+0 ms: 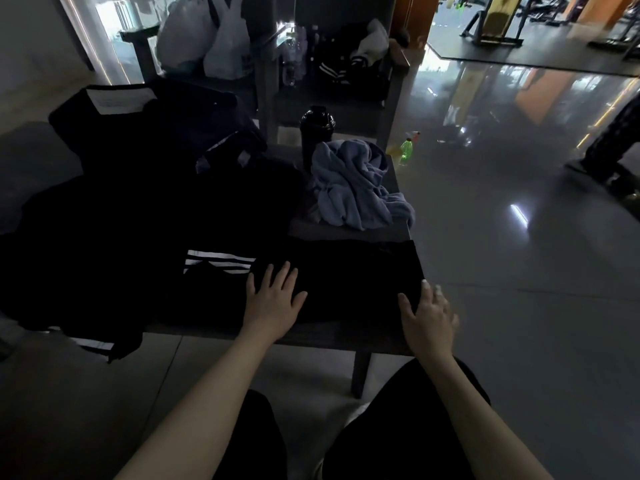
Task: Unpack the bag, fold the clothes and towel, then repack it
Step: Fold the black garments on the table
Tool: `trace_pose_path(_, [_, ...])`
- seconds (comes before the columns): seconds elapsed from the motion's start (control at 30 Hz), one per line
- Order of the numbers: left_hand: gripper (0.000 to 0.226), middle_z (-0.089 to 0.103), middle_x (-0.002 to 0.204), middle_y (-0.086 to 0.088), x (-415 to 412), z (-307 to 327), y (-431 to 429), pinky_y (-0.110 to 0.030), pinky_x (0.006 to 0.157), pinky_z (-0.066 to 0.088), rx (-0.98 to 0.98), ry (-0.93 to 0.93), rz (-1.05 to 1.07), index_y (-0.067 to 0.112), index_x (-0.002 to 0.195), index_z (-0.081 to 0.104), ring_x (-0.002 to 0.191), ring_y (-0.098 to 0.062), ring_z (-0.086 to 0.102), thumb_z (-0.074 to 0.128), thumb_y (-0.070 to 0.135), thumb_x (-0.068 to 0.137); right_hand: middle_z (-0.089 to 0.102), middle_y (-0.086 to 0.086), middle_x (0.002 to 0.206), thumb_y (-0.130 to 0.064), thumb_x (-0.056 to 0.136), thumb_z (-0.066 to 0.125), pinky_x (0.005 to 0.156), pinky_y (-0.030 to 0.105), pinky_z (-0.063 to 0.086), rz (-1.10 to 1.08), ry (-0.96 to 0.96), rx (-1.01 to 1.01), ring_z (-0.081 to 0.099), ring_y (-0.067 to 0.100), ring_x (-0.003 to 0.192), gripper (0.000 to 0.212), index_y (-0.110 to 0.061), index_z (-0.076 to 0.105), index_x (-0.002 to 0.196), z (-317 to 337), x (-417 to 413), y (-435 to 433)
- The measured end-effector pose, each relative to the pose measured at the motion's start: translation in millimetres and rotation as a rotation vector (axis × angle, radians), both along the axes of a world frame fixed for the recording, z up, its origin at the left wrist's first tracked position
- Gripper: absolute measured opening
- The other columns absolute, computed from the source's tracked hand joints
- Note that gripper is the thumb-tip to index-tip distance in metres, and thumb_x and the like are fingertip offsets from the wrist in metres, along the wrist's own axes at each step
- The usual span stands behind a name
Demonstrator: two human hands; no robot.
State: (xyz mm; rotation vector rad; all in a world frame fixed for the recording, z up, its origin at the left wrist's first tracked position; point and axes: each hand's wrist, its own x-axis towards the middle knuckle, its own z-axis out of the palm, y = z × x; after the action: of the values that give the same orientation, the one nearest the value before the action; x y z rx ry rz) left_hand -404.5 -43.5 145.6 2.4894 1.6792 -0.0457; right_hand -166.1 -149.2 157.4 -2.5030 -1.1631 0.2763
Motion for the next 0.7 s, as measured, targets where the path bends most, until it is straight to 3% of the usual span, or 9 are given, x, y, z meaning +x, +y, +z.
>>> trace_pose_path(0.07, [0.060,0.001,0.161,0.006,0.6,1.8,0.3,-0.051,0.116,0.000,-0.005,-0.008,-0.005,0.024,0.153,0.011,0.148,-0.022,0.000,0.019,0.050,0.100,0.038,0.018,0.146,-0.048,0.096,0.039,0.106,0.048,0.030,-0.083,0.115,0.072,0.038,0.033,0.133,0.064,-0.008,0.030,0.145,1.4,4.4,-1.7])
trace_pose_path(0.17, [0.059,-0.001,0.161,0.006,1.1,3.7,-0.1,-0.051,0.116,0.001,-0.017,0.011,0.001,0.023,0.153,0.010,0.148,-0.022,-0.001,0.018,0.049,0.100,0.055,0.017,0.130,-0.047,0.096,0.041,0.097,0.046,0.038,-0.152,0.215,0.098,0.051,0.035,0.119,0.058,-0.007,0.039,0.138,3.2,4.1,1.3])
trace_pose_path(0.43, [0.060,0.000,0.161,0.006,1.8,1.0,0.0,-0.052,0.116,0.004,-0.001,0.030,0.004,0.024,0.153,0.008,0.148,-0.022,0.000,0.017,0.050,0.100,0.061,0.012,0.112,-0.036,0.089,0.052,0.090,0.047,0.046,-0.254,0.293,0.085,0.057,0.033,0.105,0.042,-0.008,0.052,0.120,11.8,10.7,11.9])
trace_pose_path(0.53, [0.060,0.001,0.161,0.006,1.8,0.7,-0.2,-0.052,0.116,0.004,0.013,0.023,0.004,0.024,0.153,0.009,0.148,-0.022,0.001,0.017,0.050,0.100,0.064,0.014,0.108,-0.021,0.084,0.060,0.075,0.034,0.047,-0.256,0.363,0.193,0.059,0.027,0.092,0.038,-0.002,0.056,0.117,17.3,14.8,12.2])
trace_pose_path(0.6, [0.060,0.000,0.161,0.006,1.8,1.4,-1.3,-0.051,0.116,0.003,0.008,0.016,0.004,0.023,0.153,0.009,0.148,-0.022,0.000,0.017,0.050,0.100,0.066,0.016,0.103,-0.011,0.081,0.062,0.062,0.026,0.040,-0.248,0.412,0.281,0.056,0.022,0.081,0.033,0.001,0.060,0.112,26.2,12.4,15.9])
trace_pose_path(0.7, [0.059,0.000,0.161,0.006,1.7,0.4,-2.7,-0.051,0.117,0.004,0.027,0.026,0.006,0.023,0.153,0.009,0.148,-0.022,0.000,0.017,0.049,0.100,0.067,0.015,0.100,-0.006,0.078,0.063,0.071,0.023,0.040,-0.153,0.311,0.466,0.059,0.021,0.085,0.031,0.001,0.064,0.108,41.9,-4.6,26.9])
